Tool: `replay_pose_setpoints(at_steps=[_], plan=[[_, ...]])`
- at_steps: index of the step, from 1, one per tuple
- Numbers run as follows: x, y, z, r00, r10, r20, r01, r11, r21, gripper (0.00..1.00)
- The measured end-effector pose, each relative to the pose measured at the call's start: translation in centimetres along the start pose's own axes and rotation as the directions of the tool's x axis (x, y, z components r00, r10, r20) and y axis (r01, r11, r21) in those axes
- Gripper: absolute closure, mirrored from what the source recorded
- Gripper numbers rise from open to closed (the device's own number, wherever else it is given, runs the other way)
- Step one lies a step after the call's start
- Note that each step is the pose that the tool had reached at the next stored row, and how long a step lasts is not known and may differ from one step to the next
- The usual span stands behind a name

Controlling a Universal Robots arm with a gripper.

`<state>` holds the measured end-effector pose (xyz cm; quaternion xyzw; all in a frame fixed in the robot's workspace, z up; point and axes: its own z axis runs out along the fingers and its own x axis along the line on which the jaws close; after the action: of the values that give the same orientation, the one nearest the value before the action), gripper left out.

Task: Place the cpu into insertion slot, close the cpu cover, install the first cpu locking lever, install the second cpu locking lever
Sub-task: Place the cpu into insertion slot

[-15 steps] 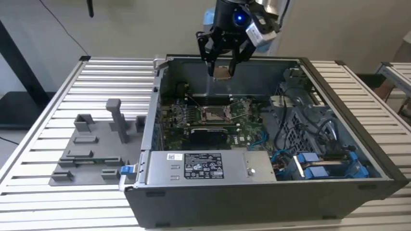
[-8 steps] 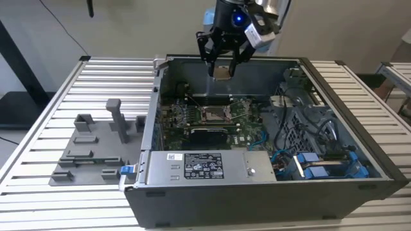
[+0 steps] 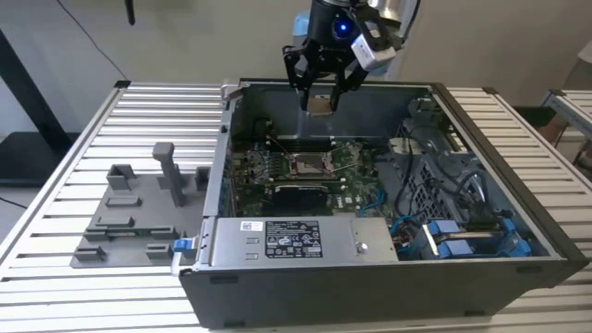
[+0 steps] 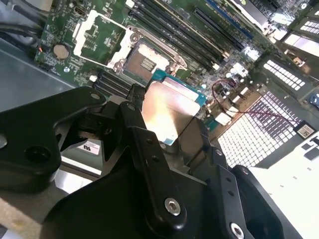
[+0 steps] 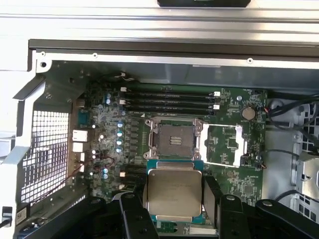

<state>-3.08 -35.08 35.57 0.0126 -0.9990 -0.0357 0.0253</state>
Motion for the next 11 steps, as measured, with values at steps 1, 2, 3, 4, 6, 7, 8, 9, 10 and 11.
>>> replay_pose_setpoints(at_steps=[1,2,3,4,6,7,8,9,10,11], plan=[[0.0,0.0,0.0,1.0,0.0,0.0,0.0,1.0,-0.0001,0.45],[0.0,0.0,0.0,1.0,0.0,0.0,0.0,1.0,0.0,0.45],[0.0,0.0,0.0,1.0,0.0,0.0,0.0,1.0,0.0,0.45],[0.0,0.0,0.0,1.0,0.001,0.0,-0.001,1.0,-0.0001,0.45],[0.0,0.0,0.02,1.0,0.005,0.0003,-0.005,1.0,-0.0003,0.45],[0.0,0.0,0.04,1.0,0.008,0.0006,-0.008,1.0,-0.0005,0.45],[0.0,0.0,0.05,0.9999,0.012,0.0008,-0.012,0.9999,-0.0006,0.45],[0.0,-0.01,0.06,0.9999,0.017,0.0012,-0.016,0.9999,-0.0008,0.45],[0.0,-0.01,0.07,0.9998,0.021,0.0014,-0.021,0.9998,-0.001,0.45],[0.0,-0.01,0.09,0.9997,0.025,0.0017,-0.025,0.9997,-0.0012,0.45]])
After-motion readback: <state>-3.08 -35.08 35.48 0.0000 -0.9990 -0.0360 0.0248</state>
